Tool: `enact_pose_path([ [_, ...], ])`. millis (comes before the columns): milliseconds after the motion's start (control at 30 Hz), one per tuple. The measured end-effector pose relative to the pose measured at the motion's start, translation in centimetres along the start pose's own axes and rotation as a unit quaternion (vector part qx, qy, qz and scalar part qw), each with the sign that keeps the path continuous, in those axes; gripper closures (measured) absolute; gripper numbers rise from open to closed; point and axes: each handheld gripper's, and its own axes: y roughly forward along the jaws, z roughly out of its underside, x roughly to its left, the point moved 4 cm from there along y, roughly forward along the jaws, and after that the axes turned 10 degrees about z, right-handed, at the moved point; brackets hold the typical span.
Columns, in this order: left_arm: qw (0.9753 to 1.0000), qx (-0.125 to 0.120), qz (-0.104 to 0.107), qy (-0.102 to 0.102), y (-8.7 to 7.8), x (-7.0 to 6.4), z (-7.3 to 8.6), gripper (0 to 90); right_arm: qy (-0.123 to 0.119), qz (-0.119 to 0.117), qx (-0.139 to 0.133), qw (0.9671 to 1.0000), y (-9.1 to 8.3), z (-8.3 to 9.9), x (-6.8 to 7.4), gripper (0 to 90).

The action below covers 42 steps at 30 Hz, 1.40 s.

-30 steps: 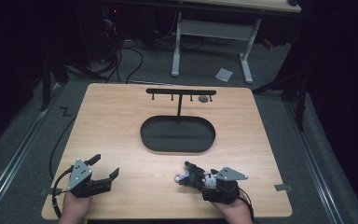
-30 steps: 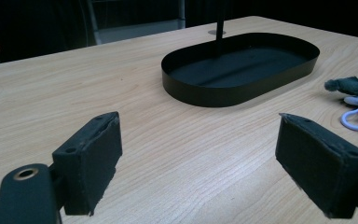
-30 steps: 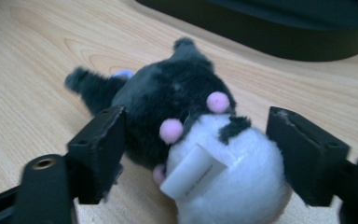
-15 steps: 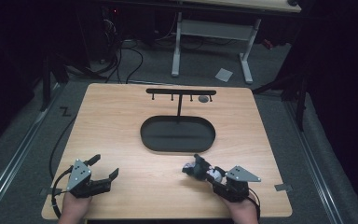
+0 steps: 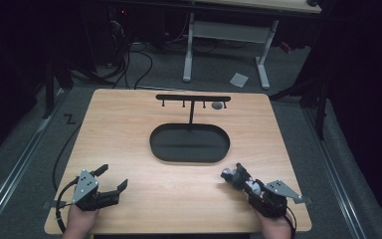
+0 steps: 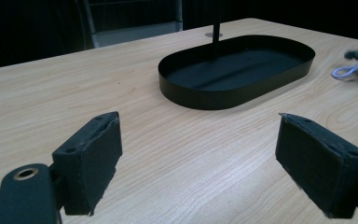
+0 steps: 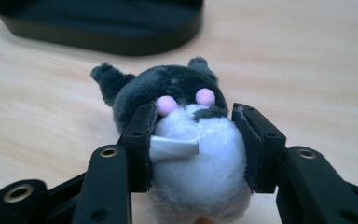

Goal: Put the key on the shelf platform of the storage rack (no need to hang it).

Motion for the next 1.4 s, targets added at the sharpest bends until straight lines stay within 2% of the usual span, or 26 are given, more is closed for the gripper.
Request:
enact_pose_path([
  [67,1.0000,0.000,0.002,0.001,0.1,-0.1,-0.1,15.1,0.006,0.012,0.023,0.9996,0.1,0.7,-0.5,51.9],
  [167,1.0000,-0.002,0.004,0.002,0.3,-0.1,-0.2,15.1,0.015,0.011,0.032,0.9993,0.2,1.0,-0.6,50.9],
  [333,1.0000,0.001,0.006,0.003,0.4,-0.2,-0.2,15.1,0.014,0.010,0.034,0.9993,0.4,1.0,-0.4,48.1],
  [400,1.0000,0.001,0.006,0.002,0.3,-0.2,-0.2,15.1,0.014,0.003,0.027,0.9995,0.4,0.8,-0.5,41.1],
  [533,1.0000,0.002,0.007,0.003,0.2,-0.2,-0.1,15.1,0.007,-0.002,0.025,0.9997,0.3,0.5,-0.3,32.2],
  [667,1.0000,0.003,0.008,0.005,0.1,-0.3,0.0,15.1,0.001,-0.004,0.022,0.9997,0.3,0.3,-0.2,27.4],
  [700,1.0000,0.002,0.007,0.004,0.1,-0.2,0.0,15.1,-0.001,-0.004,0.024,0.9997,0.4,0.2,-0.1,22.6],
  [767,1.0000,0.002,0.008,0.004,0.0,-0.2,0.0,15.1,-0.002,-0.003,0.024,0.9997,0.4,0.1,-0.1,20.9],
  [833,1.0000,0.001,0.008,0.003,-0.1,-0.2,0.0,15.1,-0.016,-0.001,0.030,0.9994,0.2,-0.3,-0.1,17.0],
  [900,1.0000,0.003,0.008,0.002,-0.1,-0.2,0.1,15.0,-0.025,-0.004,0.033,0.9991,0.1,-0.5,0.0,16.9],
  [1000,0.9999,0.007,0.007,0.004,-0.1,-0.2,0.2,15.1,-0.040,-0.016,0.049,0.9978,0.0,-0.6,0.2,17.8],
  [1167,1.0000,0.007,0.005,0.004,-0.2,-0.1,0.3,15.1,-0.046,-0.024,0.073,0.9960,0.1,-0.5,0.3,18.8],
  [1200,1.0000,0.008,0.005,0.001,-0.2,0.0,0.3,15.1,-0.047,-0.022,0.090,0.9946,0.3,-0.6,0.1,18.3],
  [1233,1.0000,0.008,0.005,0.001,-0.2,0.0,0.3,15.1,-0.047,-0.022,0.090,0.9946,0.3,-0.6,0.1,18.3],
  [1267,1.0000,0.006,0.005,0.000,-0.1,0.0,0.3,15.1,-0.049,-0.022,0.109,0.9926,0.4,-0.9,0.0,17.2],
  [1333,1.0000,0.007,0.007,0.000,-0.1,-0.1,0.3,15.1,-0.056,-0.022,0.115,0.9915,0.5,-1.1,0.0,16.5],
  [1400,0.9999,0.009,0.010,0.005,-0.1,-0.2,0.3,15.1,-0.060,-0.016,0.139,0.9883,0.7,-1.6,0.1,15.9],
])
